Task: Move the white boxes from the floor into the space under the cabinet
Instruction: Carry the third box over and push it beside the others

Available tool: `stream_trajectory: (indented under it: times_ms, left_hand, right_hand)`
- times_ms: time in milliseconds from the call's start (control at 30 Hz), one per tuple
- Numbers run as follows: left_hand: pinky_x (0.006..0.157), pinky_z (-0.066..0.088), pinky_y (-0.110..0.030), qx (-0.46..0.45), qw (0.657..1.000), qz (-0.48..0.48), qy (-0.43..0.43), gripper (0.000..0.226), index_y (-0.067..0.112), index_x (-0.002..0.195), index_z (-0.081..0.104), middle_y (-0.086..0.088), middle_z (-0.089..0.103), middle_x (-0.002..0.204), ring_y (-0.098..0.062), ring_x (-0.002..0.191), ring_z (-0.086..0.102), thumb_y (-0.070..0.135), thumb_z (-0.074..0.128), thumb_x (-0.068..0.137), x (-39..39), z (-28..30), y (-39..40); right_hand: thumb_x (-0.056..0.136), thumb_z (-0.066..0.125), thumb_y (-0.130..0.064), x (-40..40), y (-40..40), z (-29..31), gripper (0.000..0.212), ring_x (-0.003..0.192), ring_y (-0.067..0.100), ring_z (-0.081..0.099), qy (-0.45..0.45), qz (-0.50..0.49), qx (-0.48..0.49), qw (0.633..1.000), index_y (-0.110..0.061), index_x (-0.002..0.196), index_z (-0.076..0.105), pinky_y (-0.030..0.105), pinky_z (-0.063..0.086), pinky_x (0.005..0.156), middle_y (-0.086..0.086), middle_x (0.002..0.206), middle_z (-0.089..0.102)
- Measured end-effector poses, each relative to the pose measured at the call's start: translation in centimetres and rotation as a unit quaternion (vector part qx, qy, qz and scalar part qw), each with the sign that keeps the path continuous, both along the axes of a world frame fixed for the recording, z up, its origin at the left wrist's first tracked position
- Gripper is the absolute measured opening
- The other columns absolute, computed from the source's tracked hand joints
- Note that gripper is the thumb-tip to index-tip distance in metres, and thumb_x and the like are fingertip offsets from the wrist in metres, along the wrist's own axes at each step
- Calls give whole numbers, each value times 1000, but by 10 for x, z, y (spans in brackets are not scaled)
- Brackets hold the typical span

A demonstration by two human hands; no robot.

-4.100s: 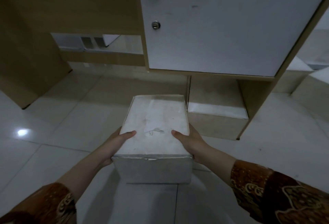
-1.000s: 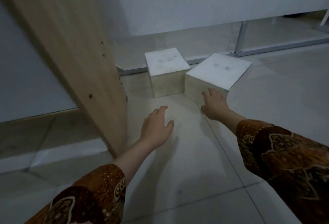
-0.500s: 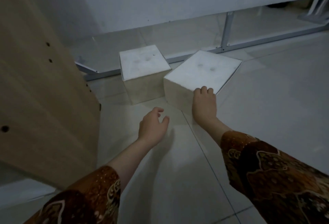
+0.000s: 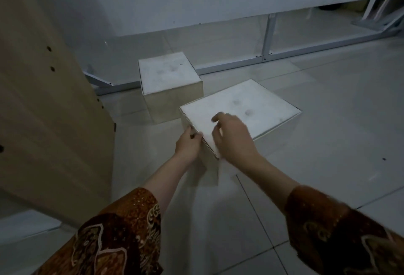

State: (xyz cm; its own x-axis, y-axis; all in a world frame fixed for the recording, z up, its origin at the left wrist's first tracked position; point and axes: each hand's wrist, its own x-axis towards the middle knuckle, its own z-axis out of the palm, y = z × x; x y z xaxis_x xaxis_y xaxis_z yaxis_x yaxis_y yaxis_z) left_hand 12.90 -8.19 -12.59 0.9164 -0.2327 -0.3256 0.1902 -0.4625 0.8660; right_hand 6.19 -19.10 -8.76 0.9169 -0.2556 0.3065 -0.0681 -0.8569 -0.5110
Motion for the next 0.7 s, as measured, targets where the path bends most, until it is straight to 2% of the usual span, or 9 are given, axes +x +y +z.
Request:
stream_trajectory:
  times_ms: [67, 167, 300, 433, 567, 700]
  left_hand:
    - [102, 43, -44, -3, 1000, -5, 7, 39, 30, 125, 52, -7, 65, 124, -29, 115, 60, 34, 47, 86, 1, 0, 0]
    - [96, 43, -39, -8, 1000, -6, 11, 37, 29, 131, 47, -9, 62, 128, -30, 117, 57, 27, 45, 94, 0, 3, 0]
    - [104, 42, -42, -23, 1000, -2, 7, 39, 23, 135, 47, -11, 60, 129, -32, 118, 55, 23, 45, 95, -2, 6, -2]
    - [102, 42, -39, -39, 999, -1, 3, 38, 23, 134, 47, -11, 59, 129, -31, 120, 54, 20, 43, 97, -4, 9, -1]
    - [106, 38, -46, -33, 999, 1, 17, 43, 24, 141, 40, -19, 52, 139, -39, 129, 45, 19, 40, 98, -9, 15, 10]
    - [109, 33, -41, -52, 999, -4, 13, 45, 20, 145, 35, -8, 50, 143, -33, 132, 44, 12, 35, 100, -19, 19, 35]
  right_hand:
    - [89, 49, -20, 10, -41, -1, 39, 117, 32, 45, 65, -66, -27, 995, -10, 126, 49, 39, 38, 92, 15, 126, 53]
    - [88, 49, -33, 17, -107, -10, 55, 132, 38, 30, 175, -191, -44, 965, -9, 136, 37, 47, 30, 107, 20, 143, 35]
    - [88, 47, -52, 9, -147, -26, 77, 141, 39, 16, 205, -235, -1, 950, -2, 143, 26, 51, 23, 113, 23, 152, 22]
    - [86, 44, -61, -2, -146, -29, 79, 133, 39, 30, 176, -233, -73, 954, -1, 137, 37, 49, 31, 106, 24, 144, 35]
    - [86, 39, -63, -16, -129, -28, 76, 120, 40, 40, 168, -235, -145, 946, 0, 127, 44, 46, 35, 98, 26, 133, 44]
    - [86, 37, -62, -40, -97, -39, 71, 105, 39, 46, 117, -255, -184, 942, 2, 112, 52, 47, 36, 94, 27, 115, 53]
